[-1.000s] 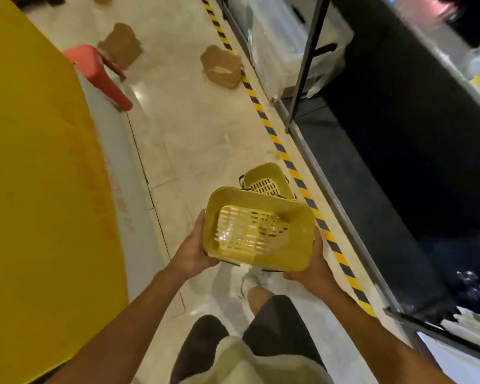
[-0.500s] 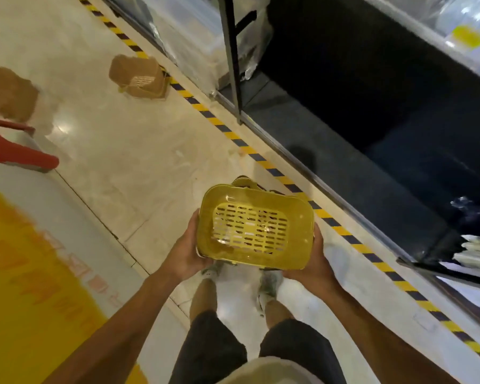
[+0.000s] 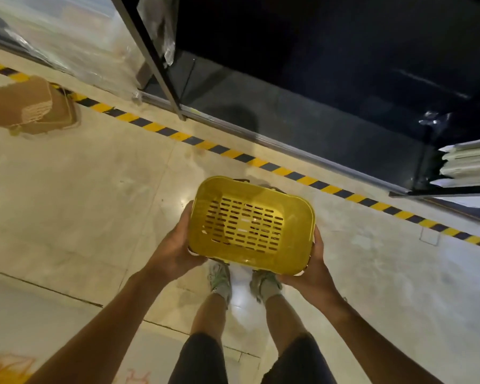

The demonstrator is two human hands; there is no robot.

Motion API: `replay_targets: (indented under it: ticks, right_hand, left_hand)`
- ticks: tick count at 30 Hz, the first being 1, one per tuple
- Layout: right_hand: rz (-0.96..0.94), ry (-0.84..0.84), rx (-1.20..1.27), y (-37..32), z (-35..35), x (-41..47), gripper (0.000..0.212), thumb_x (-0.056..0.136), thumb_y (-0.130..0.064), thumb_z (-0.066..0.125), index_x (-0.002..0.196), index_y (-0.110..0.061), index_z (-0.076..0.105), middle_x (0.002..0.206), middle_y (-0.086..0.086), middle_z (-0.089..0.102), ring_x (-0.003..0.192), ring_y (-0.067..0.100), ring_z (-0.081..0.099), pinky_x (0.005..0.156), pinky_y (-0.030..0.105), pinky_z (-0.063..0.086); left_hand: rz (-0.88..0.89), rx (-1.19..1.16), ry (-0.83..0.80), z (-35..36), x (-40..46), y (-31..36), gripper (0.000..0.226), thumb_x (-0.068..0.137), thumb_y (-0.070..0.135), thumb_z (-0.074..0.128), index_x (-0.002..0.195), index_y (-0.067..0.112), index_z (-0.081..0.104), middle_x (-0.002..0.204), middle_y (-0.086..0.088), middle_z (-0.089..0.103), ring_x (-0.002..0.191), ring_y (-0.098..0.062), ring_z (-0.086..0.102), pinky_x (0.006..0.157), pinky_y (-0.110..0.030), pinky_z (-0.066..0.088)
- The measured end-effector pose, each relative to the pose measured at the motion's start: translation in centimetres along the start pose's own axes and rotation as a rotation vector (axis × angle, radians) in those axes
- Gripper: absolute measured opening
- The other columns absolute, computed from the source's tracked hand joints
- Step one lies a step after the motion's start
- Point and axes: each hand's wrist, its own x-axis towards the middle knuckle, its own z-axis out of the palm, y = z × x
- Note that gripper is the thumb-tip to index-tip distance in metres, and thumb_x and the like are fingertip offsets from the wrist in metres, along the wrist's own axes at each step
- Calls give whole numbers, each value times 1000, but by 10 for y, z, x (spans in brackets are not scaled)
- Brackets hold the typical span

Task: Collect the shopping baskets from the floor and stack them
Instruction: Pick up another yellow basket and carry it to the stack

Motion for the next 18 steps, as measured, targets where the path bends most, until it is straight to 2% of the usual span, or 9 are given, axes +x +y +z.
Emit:
replay_targets:
  ticks: [1,3,5,7,10,12,15,18]
  right_hand:
    - [-21,-4,17,4,4,1,102,70,35,65,149,-11,17,134,-21,57,125,7,57,79,23,58]
    - [-37,1,48,16,8,4,104,69,39,60,149,-4,10,134,-22,56,126,7,56,79,23,58]
    - [-3,25,59,30,7,6,104,70,32,67,149,-5,11,135,-25,54,126,6,54,80,23,58]
    - [34,54,72,41,5,8,110,68,18,78,151,-12,13,135,-28,52,126,4,53,80,22,58]
    - [55,65,71,53,2,7,112,68,15,80,151,-20,14,135,-31,50,125,0,53,78,20,57]
    - [40,53,102,61,1,10,114,69,19,77,153,-13,7,136,-30,49,127,1,52,79,22,58]
    - [15,51,113,71,2,19,116,67,11,81,153,-9,5,133,-34,50,125,-1,53,78,23,59]
    - [-11,33,92,81,2,29,116,67,26,73,153,-5,1,132,-27,55,126,6,55,79,23,58]
  left_hand:
    - [-3,14,-21,0,5,-3,113,69,55,84,156,40,13,133,26,57,119,6,58,78,-6,52]
    - [5,84,-22,3,11,-11,113,70,44,87,156,42,13,133,31,55,121,9,55,80,-5,50]
    - [19,106,-28,8,17,-23,114,71,27,89,155,42,14,133,34,54,120,14,53,78,0,47]
    - [20,116,-41,12,23,-33,115,71,19,90,156,37,15,132,35,54,120,14,54,78,0,47]
    - [37,146,-48,19,30,-43,118,70,18,91,158,33,13,132,35,55,119,14,54,77,1,46]
    - [37,152,-50,23,33,-50,118,71,17,90,158,34,12,132,34,55,119,12,55,77,0,47]
    - [33,173,-42,26,38,-59,118,72,17,90,158,32,11,131,35,54,119,11,56,79,-4,50]
    - [26,191,-31,33,44,-69,110,73,22,88,155,33,17,130,34,54,119,7,57,78,-7,53]
